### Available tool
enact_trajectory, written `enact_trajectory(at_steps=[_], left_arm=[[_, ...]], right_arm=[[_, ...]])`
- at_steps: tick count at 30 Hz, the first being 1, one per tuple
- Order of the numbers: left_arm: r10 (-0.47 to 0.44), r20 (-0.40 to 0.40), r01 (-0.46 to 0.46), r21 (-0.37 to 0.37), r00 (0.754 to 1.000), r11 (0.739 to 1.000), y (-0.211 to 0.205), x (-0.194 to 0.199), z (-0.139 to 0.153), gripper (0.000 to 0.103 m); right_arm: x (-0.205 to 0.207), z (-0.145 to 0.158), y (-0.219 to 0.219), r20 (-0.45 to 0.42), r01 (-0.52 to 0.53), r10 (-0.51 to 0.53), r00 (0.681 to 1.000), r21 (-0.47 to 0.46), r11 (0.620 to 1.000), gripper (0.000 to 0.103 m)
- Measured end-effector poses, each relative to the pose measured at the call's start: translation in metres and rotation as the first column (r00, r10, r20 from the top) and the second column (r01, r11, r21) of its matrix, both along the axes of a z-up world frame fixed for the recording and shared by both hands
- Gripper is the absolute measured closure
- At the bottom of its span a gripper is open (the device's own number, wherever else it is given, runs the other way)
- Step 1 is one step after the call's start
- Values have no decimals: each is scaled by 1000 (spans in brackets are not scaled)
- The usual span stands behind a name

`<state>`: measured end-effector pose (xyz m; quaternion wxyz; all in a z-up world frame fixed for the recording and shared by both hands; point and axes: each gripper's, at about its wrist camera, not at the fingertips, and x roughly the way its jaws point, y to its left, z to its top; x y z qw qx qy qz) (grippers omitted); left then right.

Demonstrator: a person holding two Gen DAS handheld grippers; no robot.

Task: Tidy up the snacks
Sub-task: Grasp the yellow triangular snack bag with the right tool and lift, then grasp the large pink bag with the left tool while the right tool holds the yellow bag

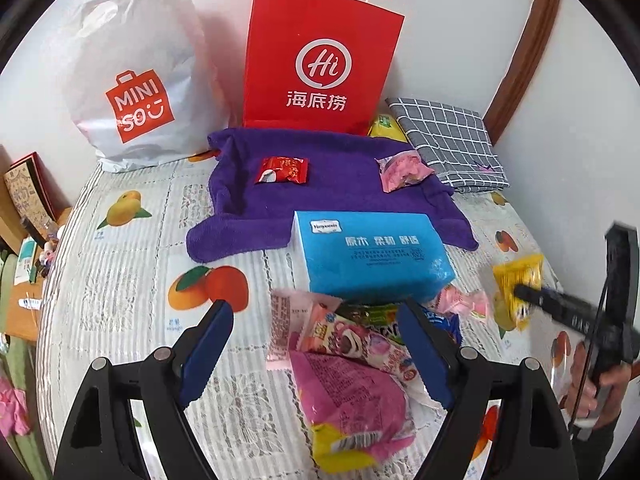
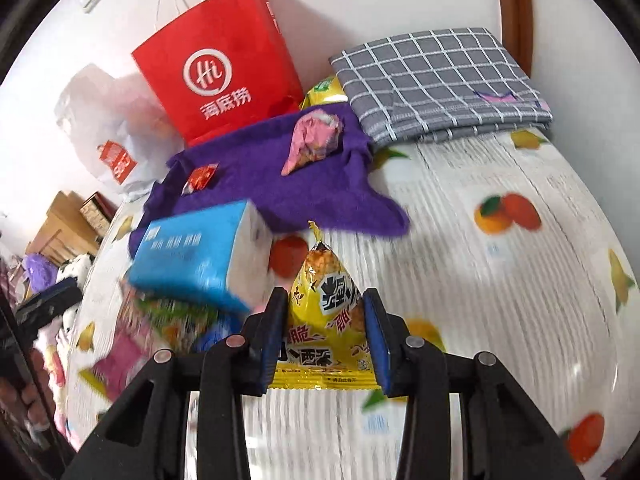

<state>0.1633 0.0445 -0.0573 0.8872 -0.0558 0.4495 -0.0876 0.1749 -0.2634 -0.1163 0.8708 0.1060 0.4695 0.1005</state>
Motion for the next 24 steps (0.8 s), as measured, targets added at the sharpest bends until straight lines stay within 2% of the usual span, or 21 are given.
enact_trajectory(at_steps=[4,11,17,24], left_arm=[[9,-4,-9,9,1000,1000,-1,-9,1,20],[27,1,-27,15,1000,1000,4,-24,3,20],[29,-8,-29,19,1000,999,4,-29,1,20],[-24,-23,24,23,999,999,-14,-30,-5,20]], right_arm=[[-25,-12,-4,-16,-27,27,1000,-13,1000,65],[-38,-38,-6,-63,-39,36,997,-56,998,63],[-34,-54,-7,-80,-11,7,997,-53,999,44],[-40,-44,-9,-12,8,-9,1000,-91,996,52]])
